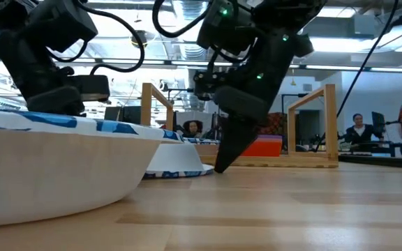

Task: Place and stack bowls onto a shelf
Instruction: Stack the top blue pattern bowl on top of the other blue pattern bowl on the shelf

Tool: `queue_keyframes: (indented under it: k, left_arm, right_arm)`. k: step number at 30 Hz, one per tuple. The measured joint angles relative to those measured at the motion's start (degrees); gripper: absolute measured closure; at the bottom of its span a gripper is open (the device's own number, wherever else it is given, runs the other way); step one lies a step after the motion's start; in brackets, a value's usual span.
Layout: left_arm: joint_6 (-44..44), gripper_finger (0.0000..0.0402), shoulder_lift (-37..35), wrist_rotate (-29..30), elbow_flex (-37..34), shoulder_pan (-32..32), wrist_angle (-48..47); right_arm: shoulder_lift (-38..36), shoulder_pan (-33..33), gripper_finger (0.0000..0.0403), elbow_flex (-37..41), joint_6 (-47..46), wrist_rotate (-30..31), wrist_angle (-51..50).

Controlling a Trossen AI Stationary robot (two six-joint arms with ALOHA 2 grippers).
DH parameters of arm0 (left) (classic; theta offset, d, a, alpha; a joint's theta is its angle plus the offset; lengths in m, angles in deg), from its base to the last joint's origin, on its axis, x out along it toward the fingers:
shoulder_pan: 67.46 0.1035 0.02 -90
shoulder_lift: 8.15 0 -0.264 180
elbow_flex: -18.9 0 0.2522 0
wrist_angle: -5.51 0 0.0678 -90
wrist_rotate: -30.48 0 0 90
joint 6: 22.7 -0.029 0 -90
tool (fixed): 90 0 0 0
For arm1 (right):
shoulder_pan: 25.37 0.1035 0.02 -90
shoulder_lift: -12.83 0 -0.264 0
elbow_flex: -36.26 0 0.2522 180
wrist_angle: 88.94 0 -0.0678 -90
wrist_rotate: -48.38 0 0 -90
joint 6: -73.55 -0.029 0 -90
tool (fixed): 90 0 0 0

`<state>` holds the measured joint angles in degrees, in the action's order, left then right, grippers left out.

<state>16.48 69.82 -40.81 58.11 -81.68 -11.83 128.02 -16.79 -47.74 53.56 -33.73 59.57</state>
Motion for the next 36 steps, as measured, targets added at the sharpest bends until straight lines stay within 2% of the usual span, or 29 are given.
queue_keyframes:
  k: [12, 24, 28, 36]
  left_arm:
    - [-0.40, 0.0401, 3.51, -0.01, 0.16, 1.09, 4.58]
    - [-6.63, 0.0401, 5.19, -1.73, 6.48, 1.08, 4.64]
    - [-9.22, 0.0401, 9.03, -2.61, 10.21, 1.07, 4.95]
    - [-12.65, 0.0401, 21.59, -4.98, 20.89, 1.16, 5.14]
  right_arm:
    - [-4.43, 0.35, 0.0386, 0.07, -1.15, 1.47, 10.57]
    - [-10.65, 0.70, 0.0384, -0.39, -1.01, 3.01, 9.41]
    - [-13.16, 0.76, 0.0384, -0.48, -0.97, 2.99, 9.39]
    - [-16.26, 1.20, 0.0383, -0.57, -0.98, 2.71, 8.25]
